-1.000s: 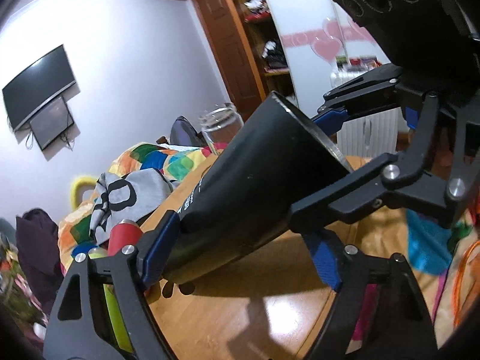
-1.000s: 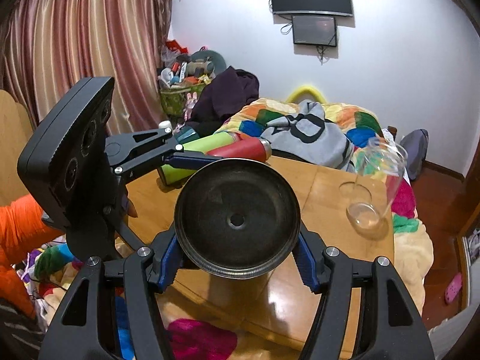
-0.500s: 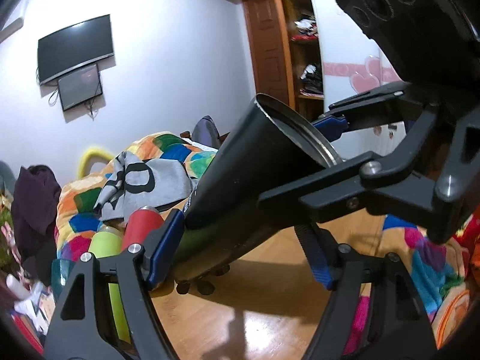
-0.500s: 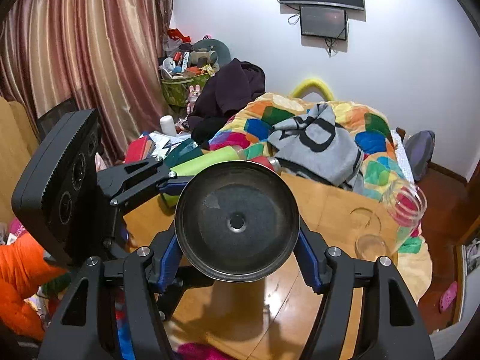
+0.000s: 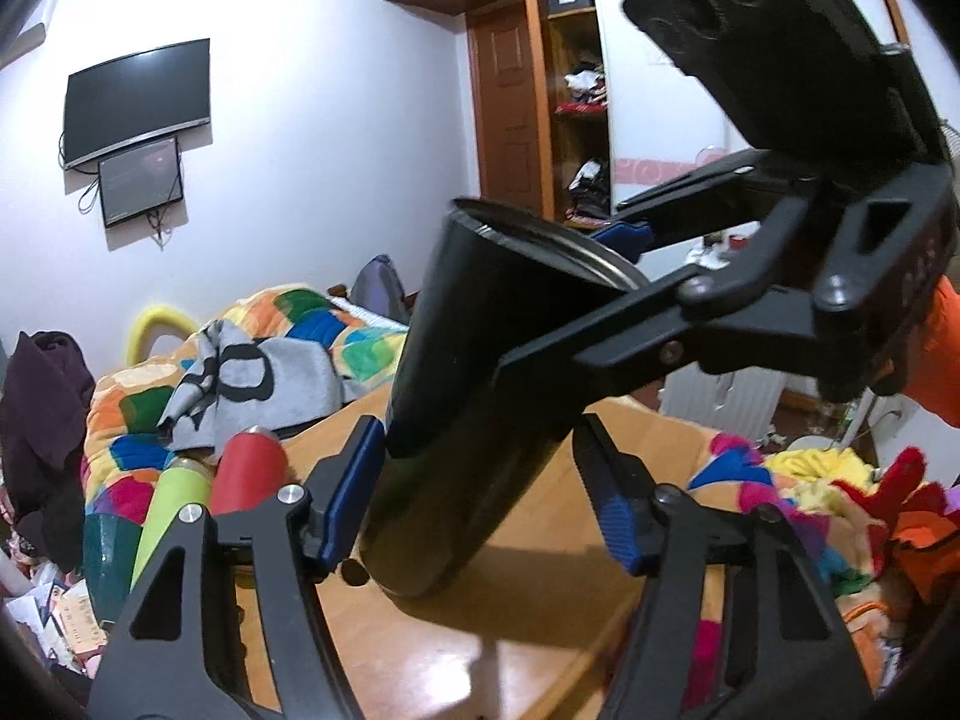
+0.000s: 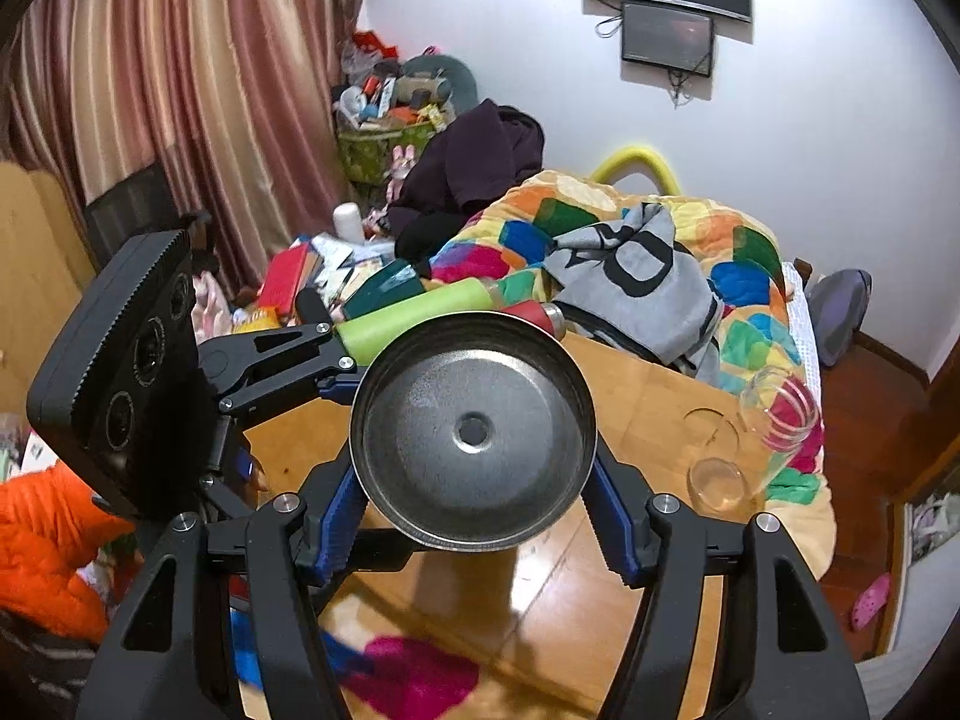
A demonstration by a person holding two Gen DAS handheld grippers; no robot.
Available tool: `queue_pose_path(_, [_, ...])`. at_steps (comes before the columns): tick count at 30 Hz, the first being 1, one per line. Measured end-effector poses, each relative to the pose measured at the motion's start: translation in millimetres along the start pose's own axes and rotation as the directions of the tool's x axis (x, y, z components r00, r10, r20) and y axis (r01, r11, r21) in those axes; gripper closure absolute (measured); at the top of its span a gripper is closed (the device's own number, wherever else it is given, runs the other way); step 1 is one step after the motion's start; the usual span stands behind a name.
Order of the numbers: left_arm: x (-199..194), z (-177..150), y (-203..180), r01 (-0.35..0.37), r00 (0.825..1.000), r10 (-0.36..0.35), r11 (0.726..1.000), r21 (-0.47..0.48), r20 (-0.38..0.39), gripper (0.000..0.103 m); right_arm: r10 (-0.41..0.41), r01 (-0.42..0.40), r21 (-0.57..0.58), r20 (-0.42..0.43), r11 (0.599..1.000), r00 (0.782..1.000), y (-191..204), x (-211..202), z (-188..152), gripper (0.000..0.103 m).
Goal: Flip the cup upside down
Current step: 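Lower the upright black bottle onto the table with the right gripper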
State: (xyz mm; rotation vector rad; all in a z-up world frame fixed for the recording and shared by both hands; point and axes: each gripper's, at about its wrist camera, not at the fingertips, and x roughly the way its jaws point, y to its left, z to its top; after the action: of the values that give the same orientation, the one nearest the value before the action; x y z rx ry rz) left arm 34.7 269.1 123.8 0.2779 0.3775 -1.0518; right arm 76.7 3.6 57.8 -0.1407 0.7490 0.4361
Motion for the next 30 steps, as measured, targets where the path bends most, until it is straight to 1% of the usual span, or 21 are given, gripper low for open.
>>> queue_pose_path(5, [-8.2,4.7,-1.6,0.029,0.999,-0.029,0.999,-0.016,0.028,0.039,0.002,-0.004,-0.045,-0.041,0.999,0.999,8.4,-4.3,5.9,0.041])
queue_pose_path(8, [-8.2,3.6,6.6,0.034,0.999,-0.032,0.998,-0.053,0.031,0.04,0.0,-0.003,-0.053,-0.046,0.999,0.999,9.7,2.1,10.1,0.041])
queue_pose_path(11, [-6.2,2.7,20.1,0.043,0.999,-0.04,0.993,-0.111,0.027,0.04,0.005,-0.006,-0.045,-0.032,0.999,0.999,10.3,7.9,13.6,0.041])
queue_pose_path(16, [1.3,0.1,39.5,0.052,0.998,-0.056,0.978,-0.202,-0.018,0.04,0.026,-0.026,-0.007,-0.015,1.0,1.0,7.4,22.0,21.5,0.041])
queue_pose_path(18, [4.7,-2.6,42.4,0.052,0.997,-0.063,0.974,-0.222,-0.043,0.04,0.042,-0.042,0.007,-0.009,0.999,0.999,5.1,24.6,23.3,0.041])
queue_pose_path(21, [9.8,-9.5,43.4,0.055,0.995,-0.073,0.969,-0.239,-0.064,0.039,0.039,-0.039,-0.001,0.002,0.999,0.999,7.5,25.7,23.5,0.041])
queue_pose_path(25, [8.5,-14.1,44.3,0.06,0.996,-0.076,0.963,-0.264,-0.05,0.039,0.025,-0.025,-0.015,0.029,1.0,0.999,11.4,23.8,18.7,0.041])
queue_pose_path(27, [8.1,-14.5,43.4,0.055,0.996,-0.07,0.962,-0.267,-0.048,0.038,0.014,-0.013,-0.018,0.037,1.0,0.999,13.0,22.2,14.6,0.037])
queue_pose_path(29, [7.8,-14.0,43.7,0.053,0.996,-0.069,0.962,-0.267,-0.05,0.038,-0.003,0.005,-0.032,0.059,0.999,0.998,17.2,16.6,7.9,0.02])
queue_pose_path(30, [7.4,-13.9,43.4,0.051,0.997,-0.066,0.963,-0.266,-0.05,0.038,-0.013,0.016,-0.038,0.077,0.999,0.997,18.5,13.0,5.2,0.019])
